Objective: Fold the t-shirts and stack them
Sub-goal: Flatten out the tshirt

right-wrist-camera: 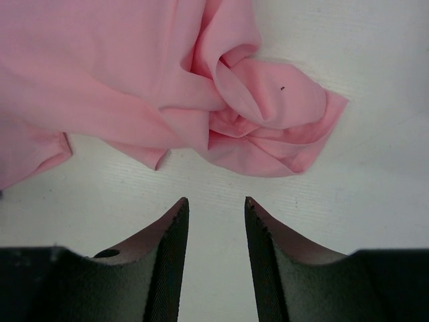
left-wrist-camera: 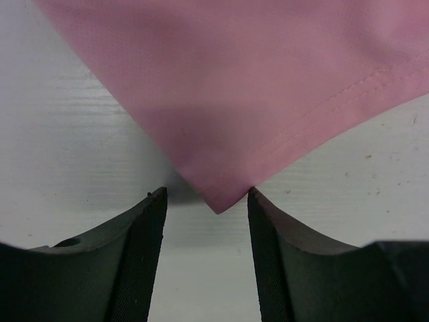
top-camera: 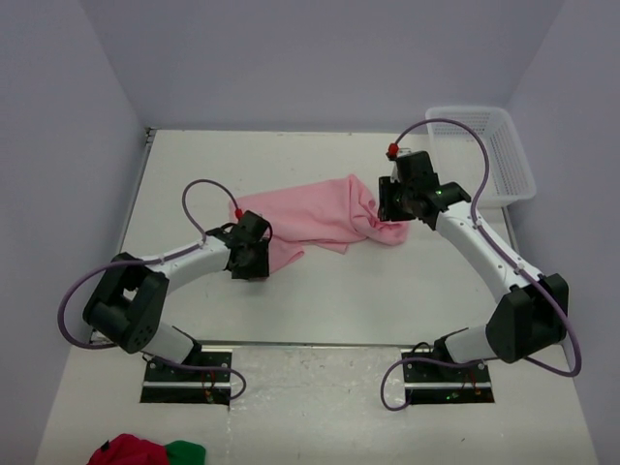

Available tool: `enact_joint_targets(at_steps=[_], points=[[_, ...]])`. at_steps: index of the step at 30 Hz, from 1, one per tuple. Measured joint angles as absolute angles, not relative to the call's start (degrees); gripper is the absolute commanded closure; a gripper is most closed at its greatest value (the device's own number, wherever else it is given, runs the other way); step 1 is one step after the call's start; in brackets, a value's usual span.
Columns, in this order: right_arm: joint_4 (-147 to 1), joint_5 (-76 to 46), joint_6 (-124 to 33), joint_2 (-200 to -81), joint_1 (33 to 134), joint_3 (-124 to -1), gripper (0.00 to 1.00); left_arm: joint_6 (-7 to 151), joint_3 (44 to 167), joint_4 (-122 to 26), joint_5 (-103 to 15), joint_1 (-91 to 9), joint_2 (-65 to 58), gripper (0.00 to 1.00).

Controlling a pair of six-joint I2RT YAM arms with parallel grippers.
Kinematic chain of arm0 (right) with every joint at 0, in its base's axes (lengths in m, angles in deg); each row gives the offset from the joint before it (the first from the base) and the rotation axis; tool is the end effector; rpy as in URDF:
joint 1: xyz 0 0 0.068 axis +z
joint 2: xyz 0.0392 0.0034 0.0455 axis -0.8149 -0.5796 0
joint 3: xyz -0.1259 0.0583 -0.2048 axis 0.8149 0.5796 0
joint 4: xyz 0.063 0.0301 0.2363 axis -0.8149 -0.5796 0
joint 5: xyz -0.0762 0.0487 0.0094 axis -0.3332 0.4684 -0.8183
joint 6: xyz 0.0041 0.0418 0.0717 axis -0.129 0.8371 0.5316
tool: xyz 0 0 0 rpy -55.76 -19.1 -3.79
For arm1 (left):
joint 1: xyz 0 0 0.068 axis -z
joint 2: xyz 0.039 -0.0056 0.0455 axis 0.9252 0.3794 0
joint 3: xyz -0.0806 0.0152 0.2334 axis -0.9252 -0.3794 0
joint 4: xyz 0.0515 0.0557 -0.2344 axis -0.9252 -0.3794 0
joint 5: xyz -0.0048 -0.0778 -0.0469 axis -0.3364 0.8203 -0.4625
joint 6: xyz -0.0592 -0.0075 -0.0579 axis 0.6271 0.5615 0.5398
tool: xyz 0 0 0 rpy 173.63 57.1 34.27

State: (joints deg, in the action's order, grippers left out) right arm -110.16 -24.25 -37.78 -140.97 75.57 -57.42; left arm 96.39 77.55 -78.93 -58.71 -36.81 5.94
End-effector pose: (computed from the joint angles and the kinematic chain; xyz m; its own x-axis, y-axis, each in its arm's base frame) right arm 0.2971 0.1114 0.2529 -0.7646 -0.0245 -0.6440 -0.1502 0.9785 0.1411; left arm 0.2293 -0.1281 0.1088 -0.9331 -0.1163 -0.3403 -0.0801 0.9897 -0.1187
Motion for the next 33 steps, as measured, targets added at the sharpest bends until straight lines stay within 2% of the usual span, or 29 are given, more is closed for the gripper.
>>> enact_joint_targets(at_steps=[3,6,7,9,10,11,15,21,27,33], points=[[-110.10,-24.19,-37.78,-140.97,75.57,-57.05,0.60,96.67,78.16,-78.12,-59.59,-36.77,6.90,0.50],[-110.01,-24.12,-37.78,-140.97,75.57,-56.65,0.60,96.78,78.79,-77.38,-60.33,-36.74,7.76,0.58],[-109.88,-24.12,-37.78,-140.97,75.57,-56.52,0.60,96.76,78.95,-77.12,-60.48,-36.74,8.00,0.68],[-109.77,-24.12,-37.78,-140.97,75.57,-56.39,0.60,97.02,79.06,-76.53,-60.63,-36.74,8.32,0.80],[-109.75,-24.14,-37.78,-140.97,75.57,-56.35,0.60,97.11,79.10,-76.18,-60.63,-36.74,8.50,0.95],[-109.75,-24.19,-37.78,-140.99,75.57,-56.35,0.60,97.39,79.12,-75.94,-60.55,-36.74,8.61,1.00],[-109.77,-24.56,-37.78,-141.51,75.66,-56.35,0.60,97.24,79.12,-75.72,-60.26,-36.72,8.56,1.00],[-110.12,-24.69,-37.74,-146.56,75.68,-56.63,0.52,97.66,79.06,-78.89,-60.79,-36.63,3.04,1.00],[-110.38,-24.56,-37.58,-153.03,75.68,-56.91,0.53,97.66,83.89,-86.56,-65.86,-36.55,-8.99,1.00],[-110.05,-23.36,-37.56,-154.39,75.68,-57.05,0.55,97.35,92.15,-90.93,-69.44,-36.55,-12.29,1.00]])
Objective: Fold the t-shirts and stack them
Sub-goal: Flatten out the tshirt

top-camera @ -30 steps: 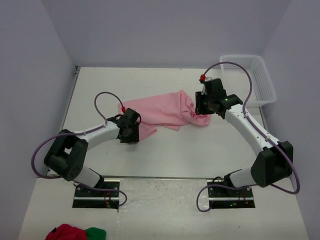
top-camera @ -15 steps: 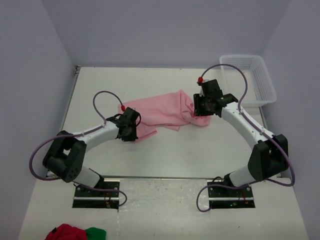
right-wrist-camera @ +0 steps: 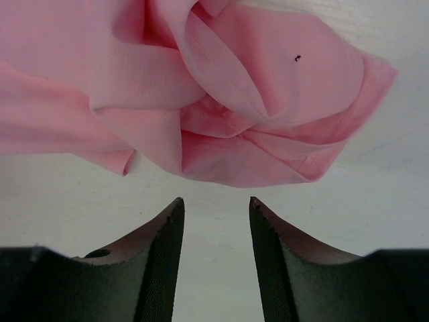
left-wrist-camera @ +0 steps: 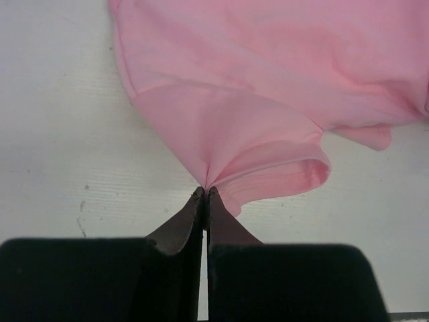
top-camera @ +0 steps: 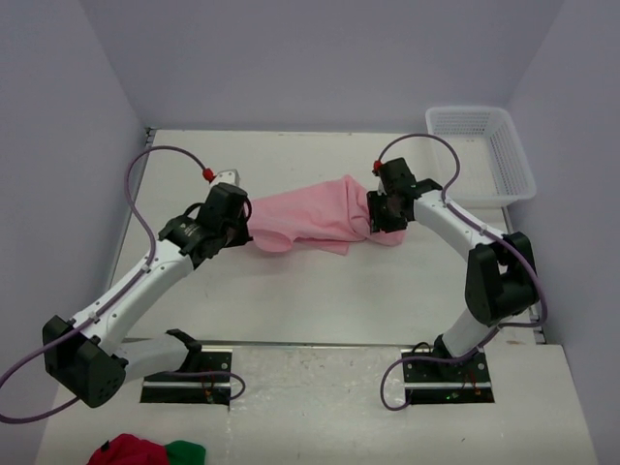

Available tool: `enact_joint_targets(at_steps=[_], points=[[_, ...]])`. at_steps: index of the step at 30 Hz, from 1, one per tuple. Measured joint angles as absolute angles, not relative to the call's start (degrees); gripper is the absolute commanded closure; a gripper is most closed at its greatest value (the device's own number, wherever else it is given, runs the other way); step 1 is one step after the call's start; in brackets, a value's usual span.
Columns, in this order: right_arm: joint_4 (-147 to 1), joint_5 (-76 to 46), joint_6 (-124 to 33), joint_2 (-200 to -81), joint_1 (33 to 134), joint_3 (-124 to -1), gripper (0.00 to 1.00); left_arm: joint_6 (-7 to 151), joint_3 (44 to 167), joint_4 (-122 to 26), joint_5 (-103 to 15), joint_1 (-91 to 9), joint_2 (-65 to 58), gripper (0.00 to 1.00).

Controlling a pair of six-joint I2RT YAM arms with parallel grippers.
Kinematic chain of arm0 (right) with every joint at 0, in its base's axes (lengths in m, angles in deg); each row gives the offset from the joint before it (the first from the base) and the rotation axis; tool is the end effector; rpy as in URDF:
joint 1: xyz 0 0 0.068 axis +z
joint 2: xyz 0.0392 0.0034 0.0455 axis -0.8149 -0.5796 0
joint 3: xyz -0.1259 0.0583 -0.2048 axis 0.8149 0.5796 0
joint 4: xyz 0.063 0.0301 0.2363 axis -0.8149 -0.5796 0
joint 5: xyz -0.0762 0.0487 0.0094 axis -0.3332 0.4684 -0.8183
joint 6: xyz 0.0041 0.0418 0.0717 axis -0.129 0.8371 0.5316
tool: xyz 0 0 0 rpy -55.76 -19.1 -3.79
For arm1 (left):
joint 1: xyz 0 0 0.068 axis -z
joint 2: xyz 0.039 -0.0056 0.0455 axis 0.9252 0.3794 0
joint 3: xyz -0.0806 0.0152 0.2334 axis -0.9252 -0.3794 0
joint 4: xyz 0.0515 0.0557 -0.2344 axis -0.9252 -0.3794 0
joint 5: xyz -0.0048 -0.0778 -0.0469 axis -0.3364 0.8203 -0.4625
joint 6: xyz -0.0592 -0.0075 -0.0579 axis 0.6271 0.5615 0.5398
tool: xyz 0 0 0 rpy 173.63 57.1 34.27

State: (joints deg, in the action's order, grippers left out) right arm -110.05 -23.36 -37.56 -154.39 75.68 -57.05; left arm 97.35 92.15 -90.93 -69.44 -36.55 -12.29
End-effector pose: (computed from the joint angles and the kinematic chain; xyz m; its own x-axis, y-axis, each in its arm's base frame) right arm 0.3183 0.1215 0.1782 -0.8898 -0.0702 -0.4510 -0.1297 0.9862 0.1024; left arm 0.2299 -0.1143 0.2513 -0.7155 -0.2336 -0.6584 -0.1187 0.9694 -0.2148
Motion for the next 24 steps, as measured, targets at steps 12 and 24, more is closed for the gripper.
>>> enact_joint_targets(at_steps=[12,24], points=[[-108.35,-20.36,-37.61,-155.90,76.14,-57.40,0.51,92.89,105.57,-98.32,-72.59,-36.55,-14.19,1.00],[-107.47,-20.19,-37.56,-153.84,77.21,-57.22,0.51,83.58,122.46,-83.81,-49.16,-36.55,-14.19,1.00]])
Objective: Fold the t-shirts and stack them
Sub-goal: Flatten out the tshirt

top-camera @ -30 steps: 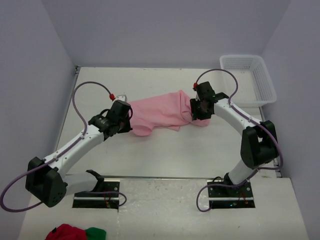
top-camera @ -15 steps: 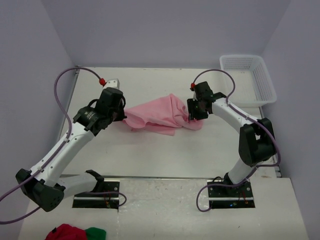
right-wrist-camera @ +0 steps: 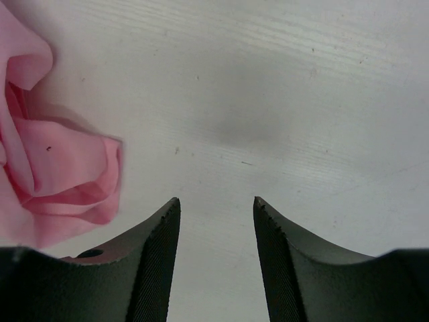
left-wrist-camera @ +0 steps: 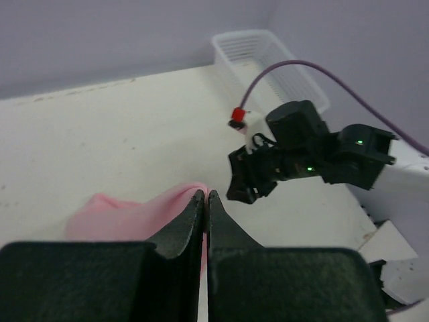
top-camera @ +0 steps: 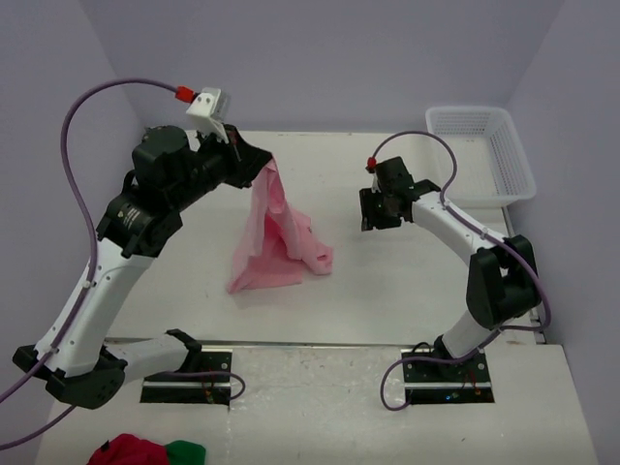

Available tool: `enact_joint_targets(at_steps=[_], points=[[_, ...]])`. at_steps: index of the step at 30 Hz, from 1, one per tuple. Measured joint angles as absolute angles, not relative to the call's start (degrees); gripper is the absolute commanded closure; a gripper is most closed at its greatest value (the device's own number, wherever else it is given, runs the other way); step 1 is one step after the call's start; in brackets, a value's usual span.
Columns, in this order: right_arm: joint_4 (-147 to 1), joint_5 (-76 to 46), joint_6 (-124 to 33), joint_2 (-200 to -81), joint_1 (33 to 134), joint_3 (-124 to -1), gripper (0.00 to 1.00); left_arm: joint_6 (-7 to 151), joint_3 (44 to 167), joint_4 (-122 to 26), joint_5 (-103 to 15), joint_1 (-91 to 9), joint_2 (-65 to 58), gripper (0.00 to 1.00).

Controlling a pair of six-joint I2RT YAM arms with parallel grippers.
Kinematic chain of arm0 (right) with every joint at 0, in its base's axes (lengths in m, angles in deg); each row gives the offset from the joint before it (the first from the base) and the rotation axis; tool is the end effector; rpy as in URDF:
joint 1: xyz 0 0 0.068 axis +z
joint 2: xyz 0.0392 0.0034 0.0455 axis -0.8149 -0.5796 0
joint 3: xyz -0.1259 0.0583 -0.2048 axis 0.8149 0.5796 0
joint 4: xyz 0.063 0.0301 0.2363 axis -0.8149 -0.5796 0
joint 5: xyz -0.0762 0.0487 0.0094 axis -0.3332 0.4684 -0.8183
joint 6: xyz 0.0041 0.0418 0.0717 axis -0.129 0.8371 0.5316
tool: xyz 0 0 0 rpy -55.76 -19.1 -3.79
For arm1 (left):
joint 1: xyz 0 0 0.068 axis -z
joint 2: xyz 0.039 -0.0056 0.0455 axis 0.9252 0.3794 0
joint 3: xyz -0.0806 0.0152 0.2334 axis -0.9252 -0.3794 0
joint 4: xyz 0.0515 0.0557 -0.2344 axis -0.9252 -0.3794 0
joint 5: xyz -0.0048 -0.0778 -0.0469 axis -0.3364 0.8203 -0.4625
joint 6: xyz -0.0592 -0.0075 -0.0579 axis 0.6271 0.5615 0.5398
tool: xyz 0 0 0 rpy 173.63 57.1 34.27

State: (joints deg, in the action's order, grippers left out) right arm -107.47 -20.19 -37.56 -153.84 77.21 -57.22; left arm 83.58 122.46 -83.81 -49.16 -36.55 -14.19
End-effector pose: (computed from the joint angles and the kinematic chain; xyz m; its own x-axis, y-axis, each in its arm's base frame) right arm 0.3186 0.1358 0.1855 -0.8689 -0.0863 -0.4874 -0.1869 0.9690 0.1616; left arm 0.2101 -0.1320 0.4528 -0.3509 -0.2400 -0.9051 0.4659 0.7937 -0.3911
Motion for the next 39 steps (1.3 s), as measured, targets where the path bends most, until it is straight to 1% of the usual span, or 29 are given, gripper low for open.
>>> enact_joint_targets(at_steps=[5,9,12,14,17,19,22,25,27,29,31,32,35,39], points=[[-107.15,-20.45,-37.54,-151.70,77.45,-57.22,0.50,83.08,131.95,-79.87,-33.05,-36.55,-6.78,1.00],[-107.34,-24.62,-36.64,-151.31,77.45,-57.22,0.50,84.50,140.30,-75.96,-20.99,-36.55,-0.72,1.00],[-107.60,-28.21,-35.55,-150.41,77.32,-57.24,0.50,88.69,146.92,-71.90,-12.57,-36.55,2.66,1.00],[-107.69,-30.48,-34.59,-148.79,77.10,-57.24,0.50,94.60,151.12,-64.42,-6.78,-36.55,4.63,1.00],[-107.58,-33.32,-33.30,-144.38,76.64,-57.24,0.49,100.30,153.52,-55.35,-1.34,-36.55,4.85,1.00],[-107.58,-34.22,-32.86,-140.92,76.40,-57.33,0.49,100.32,156.14,-55.37,-0.48,-36.55,4.96,1.00],[-107.91,-35.11,-32.78,-137.12,76.35,-58.12,0.49,95.36,159.42,-61.64,-2.39,-38.30,4.67,1.00],[-108.26,-35.33,-32.89,-135.63,76.35,-58.36,0.49,90.75,159.47,-69.93,-7.85,-42.95,4.50,1.00],[-108.89,-35.25,-33.04,-135.57,76.35,-58.34,0.49,87.54,158.40,-76.88,-14.93,-46.03,5.31,1.00],[-109.42,-34.81,-33.24,-135.63,76.35,-58.23,0.49,85.09,155.60,-83.94,-24.42,-47.56,6.51,1.00],[-109.83,-34.26,-33.39,-135.68,76.35,-58.23,0.49,83.75,148.30,-87.28,-32.81,-48.31,6.88,1.00],[-109.94,-33.30,-33.52,-135.79,76.35,-58.23,0.49,83.30,142.77,-88.03,-36.26,-48.70,6.79,1.00],[-110.07,-31.75,-33.78,-136.90,76.38,-58.23,0.49,82.12,129.19,-92.13,-44.46,-50.05,8.63,1.00],[-110.27,-30.04,-34.39,-139.11,76.97,-58.23,0.50,81.33,120.78,-96.05,-50.27,-53.62,12.81,1.00]])
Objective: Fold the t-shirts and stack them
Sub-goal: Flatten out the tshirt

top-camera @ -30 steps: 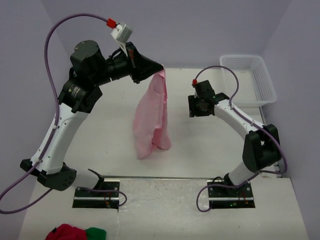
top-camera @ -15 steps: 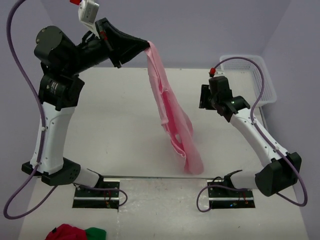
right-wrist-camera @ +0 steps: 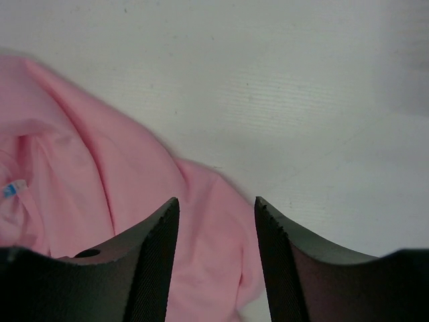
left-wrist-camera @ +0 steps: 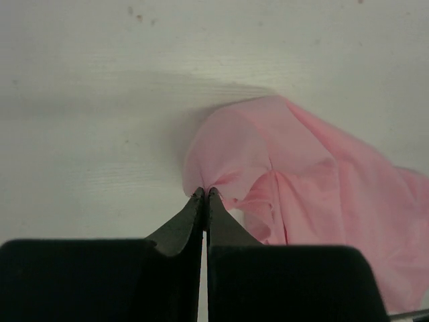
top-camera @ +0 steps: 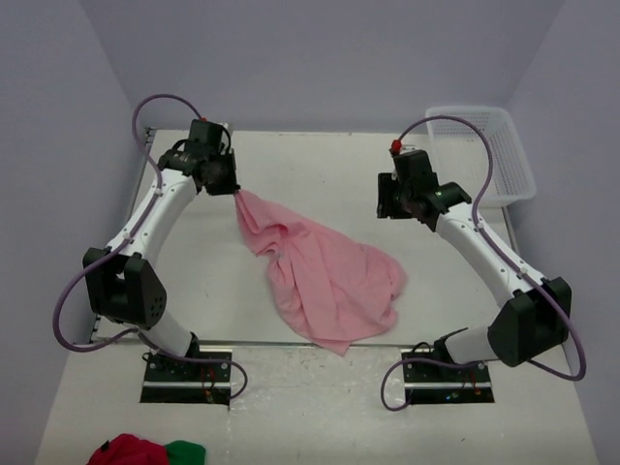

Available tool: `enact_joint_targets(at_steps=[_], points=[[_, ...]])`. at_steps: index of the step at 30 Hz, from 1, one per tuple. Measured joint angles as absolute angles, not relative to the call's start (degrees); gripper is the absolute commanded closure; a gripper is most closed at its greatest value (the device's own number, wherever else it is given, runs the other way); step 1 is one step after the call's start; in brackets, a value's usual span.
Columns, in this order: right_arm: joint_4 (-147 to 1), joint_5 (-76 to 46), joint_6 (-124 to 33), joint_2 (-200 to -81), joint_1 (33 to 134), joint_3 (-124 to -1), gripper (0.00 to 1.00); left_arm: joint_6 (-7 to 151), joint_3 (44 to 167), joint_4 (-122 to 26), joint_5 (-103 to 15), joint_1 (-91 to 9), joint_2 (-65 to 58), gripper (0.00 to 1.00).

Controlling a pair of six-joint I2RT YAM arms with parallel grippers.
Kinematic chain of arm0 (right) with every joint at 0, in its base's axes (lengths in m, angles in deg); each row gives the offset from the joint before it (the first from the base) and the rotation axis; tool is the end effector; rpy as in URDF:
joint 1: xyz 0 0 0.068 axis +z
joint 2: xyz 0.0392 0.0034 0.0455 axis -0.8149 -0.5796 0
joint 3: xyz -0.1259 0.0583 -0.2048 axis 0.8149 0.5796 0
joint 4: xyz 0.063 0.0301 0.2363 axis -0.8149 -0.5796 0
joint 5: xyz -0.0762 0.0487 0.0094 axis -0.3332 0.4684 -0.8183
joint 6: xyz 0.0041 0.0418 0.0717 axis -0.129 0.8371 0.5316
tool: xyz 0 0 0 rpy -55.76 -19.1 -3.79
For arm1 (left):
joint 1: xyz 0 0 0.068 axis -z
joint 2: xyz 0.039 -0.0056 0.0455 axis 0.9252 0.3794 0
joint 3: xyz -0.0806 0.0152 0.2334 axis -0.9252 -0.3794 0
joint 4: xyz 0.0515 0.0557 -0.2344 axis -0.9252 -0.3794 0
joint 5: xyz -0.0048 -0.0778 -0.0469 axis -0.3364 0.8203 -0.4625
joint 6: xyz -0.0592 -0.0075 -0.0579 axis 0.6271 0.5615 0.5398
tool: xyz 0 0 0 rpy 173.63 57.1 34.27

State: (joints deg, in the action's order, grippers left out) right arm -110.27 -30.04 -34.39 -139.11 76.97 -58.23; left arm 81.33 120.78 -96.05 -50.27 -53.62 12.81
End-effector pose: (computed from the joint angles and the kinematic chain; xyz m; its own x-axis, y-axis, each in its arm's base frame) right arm 0.2932 0.1103 0.2674 -0.7251 0.0313 -0.6879 -0.0719 0.9901 0.1209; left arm 0.3428 -0.0890 0.2797 -0.7949 -0.1623 -0.5847 -0.0129 0.9679 -0.2512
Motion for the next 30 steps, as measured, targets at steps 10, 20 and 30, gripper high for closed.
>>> enact_joint_targets(at_steps=[10,20,30], points=[[-110.56,-26.79,-33.69,-141.67,90.10,-54.12,0.53,81.11,115.12,-93.75,-57.07,-58.16,5.35,1.00],[-111.36,-24.27,-28.01,-142.63,105.77,-48.67,0.53,81.13,109.63,-91.11,-54.73,-58.16,4.94,1.00],[-113.51,-24.60,-21.48,-150.80,122.78,-47.95,0.50,81.18,107.56,-89.18,-50.67,-58.16,4.94,1.00]])
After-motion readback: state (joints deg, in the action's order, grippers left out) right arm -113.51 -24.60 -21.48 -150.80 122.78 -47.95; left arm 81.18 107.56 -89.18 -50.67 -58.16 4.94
